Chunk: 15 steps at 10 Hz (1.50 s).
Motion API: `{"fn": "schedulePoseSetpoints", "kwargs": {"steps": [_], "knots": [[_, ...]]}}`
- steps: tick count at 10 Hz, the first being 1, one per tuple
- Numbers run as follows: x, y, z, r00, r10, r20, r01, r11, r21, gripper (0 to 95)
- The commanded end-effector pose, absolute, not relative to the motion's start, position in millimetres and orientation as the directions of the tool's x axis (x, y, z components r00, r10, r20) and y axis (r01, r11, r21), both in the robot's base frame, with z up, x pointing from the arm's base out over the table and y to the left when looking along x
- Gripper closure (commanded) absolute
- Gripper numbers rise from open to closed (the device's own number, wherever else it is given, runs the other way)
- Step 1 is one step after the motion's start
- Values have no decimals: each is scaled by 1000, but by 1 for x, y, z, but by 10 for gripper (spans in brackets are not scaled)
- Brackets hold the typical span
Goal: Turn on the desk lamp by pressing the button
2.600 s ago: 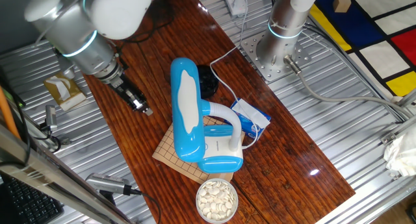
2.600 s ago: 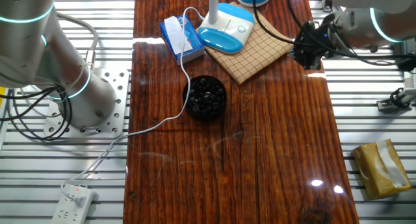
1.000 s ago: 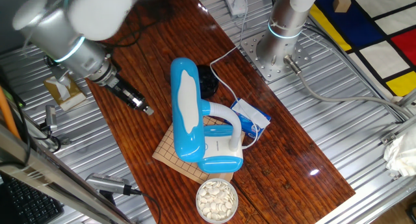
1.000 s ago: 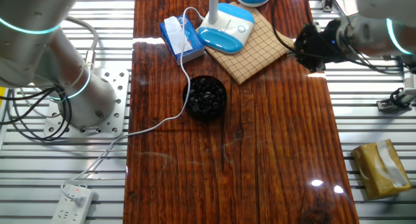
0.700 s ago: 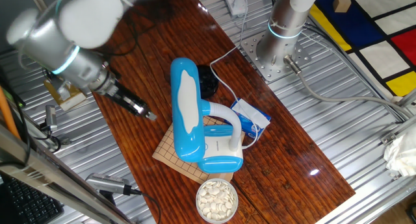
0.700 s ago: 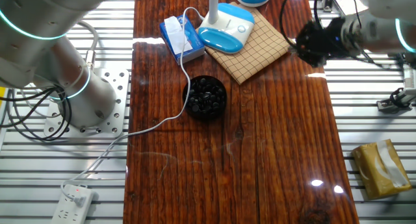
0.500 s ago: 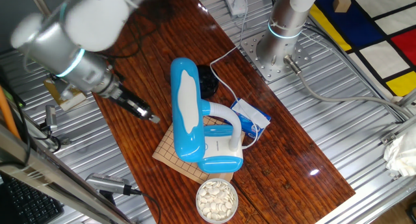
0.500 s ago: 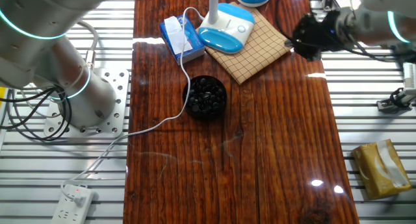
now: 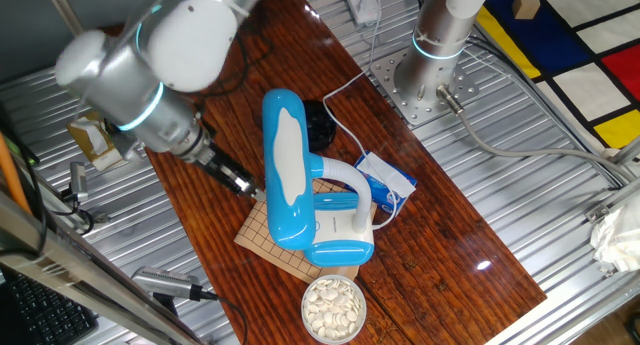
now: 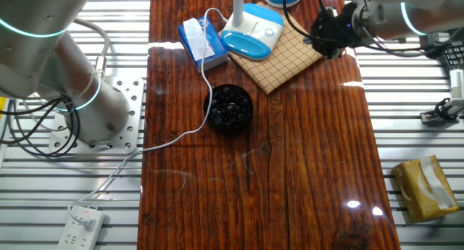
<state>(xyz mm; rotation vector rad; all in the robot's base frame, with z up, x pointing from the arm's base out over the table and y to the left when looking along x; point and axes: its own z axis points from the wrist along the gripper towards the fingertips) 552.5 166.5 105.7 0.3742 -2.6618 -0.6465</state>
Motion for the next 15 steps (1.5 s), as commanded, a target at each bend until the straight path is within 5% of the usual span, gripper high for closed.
{"fn": "schedulePoseSetpoints", "kwargs": {"steps": [1, 15], "knots": [[548, 177, 102, -897, -334, 290, -164, 860, 483, 950], [509, 208, 71, -885, -390, 253, -203, 814, 545, 950]]}}
